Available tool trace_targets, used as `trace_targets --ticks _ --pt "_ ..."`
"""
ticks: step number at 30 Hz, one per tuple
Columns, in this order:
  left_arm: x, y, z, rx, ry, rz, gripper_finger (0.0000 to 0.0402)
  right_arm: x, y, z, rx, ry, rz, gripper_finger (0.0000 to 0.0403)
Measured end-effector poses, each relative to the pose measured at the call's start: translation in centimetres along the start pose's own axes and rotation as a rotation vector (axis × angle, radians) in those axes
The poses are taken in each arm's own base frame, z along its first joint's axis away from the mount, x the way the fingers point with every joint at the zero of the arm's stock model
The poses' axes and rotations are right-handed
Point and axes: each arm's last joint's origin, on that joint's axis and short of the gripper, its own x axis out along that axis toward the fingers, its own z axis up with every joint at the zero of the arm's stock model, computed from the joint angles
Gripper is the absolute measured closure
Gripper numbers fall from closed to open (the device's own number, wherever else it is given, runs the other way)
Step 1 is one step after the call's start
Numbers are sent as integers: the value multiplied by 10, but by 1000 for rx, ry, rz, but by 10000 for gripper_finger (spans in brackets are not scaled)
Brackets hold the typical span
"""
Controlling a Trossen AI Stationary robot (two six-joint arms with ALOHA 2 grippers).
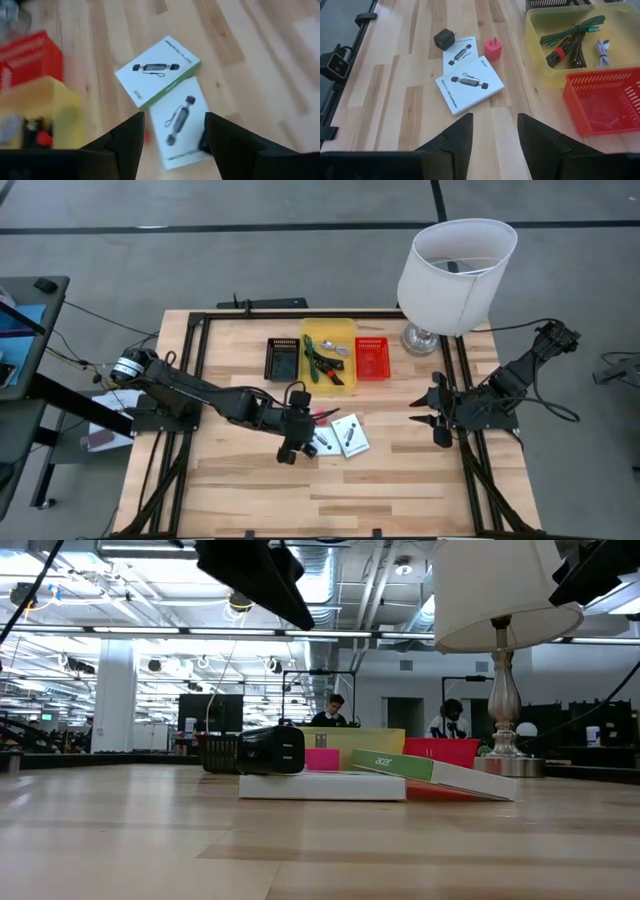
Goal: Pick and place items into bin
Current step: Put the black charger adapter into the black bin
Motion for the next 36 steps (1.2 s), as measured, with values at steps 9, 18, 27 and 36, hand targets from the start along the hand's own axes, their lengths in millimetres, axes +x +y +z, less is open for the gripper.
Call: trace_targets --ticks 9,18,27,36 --pt "1 5 -2 -59 3 -164 201 0 0 0 0 1 0 255" --pt "27 7 -19 -49 157 -199 201 3 0 -4 -9 14 -8 250" --pt "29 4 -16 16 169 -224 201 11 1 -12 -31 49 -28 254" --pt "58 -4 -27 5 273 -283 201 12 1 -12 -26 51 -29 255"
